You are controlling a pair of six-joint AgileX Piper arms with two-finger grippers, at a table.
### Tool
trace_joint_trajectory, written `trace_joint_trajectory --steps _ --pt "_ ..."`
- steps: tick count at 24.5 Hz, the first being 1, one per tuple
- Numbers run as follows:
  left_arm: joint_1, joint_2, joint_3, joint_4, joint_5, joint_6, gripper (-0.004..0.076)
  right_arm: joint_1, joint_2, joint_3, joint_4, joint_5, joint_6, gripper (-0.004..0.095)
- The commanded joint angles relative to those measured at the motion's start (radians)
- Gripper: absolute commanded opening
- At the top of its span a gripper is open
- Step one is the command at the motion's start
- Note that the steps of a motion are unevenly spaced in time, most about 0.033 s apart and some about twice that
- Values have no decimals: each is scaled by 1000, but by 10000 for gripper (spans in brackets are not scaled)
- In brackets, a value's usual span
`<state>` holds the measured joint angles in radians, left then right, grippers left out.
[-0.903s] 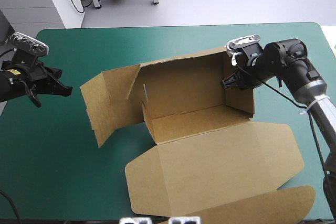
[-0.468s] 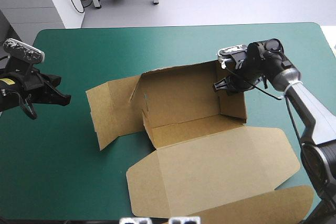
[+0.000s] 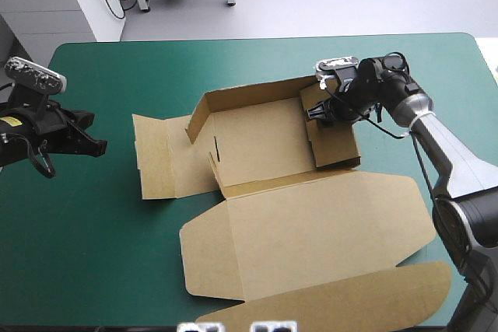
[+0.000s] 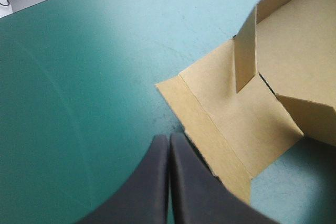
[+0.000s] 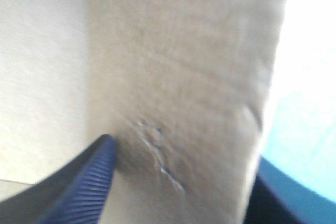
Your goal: Fold the box
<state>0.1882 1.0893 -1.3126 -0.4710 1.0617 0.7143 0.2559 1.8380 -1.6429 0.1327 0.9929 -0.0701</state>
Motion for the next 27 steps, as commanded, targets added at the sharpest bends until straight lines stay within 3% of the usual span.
trace_joint_trajectory --steps 1,12,16,24,27 --pt "-2 -16 -25 -38 -49 -12 -9 -3 -52 -92 18 -12 -11 728" --pt "-2 -12 -25 -31 -57 -10 -9 -3 -52 -276 -88 250 -21 691" --pt "-2 -3 -25 -31 -59 -10 -9 -3 -45 -274 -122 258 -18 691" --pt "-2 1 -25 -31 -50 -10 -8 -3 111 -274 -60 258 -11 691" --pt "-2 1 -25 -31 -47 -10 -8 -3 156 -272 -56 258 -7 590"
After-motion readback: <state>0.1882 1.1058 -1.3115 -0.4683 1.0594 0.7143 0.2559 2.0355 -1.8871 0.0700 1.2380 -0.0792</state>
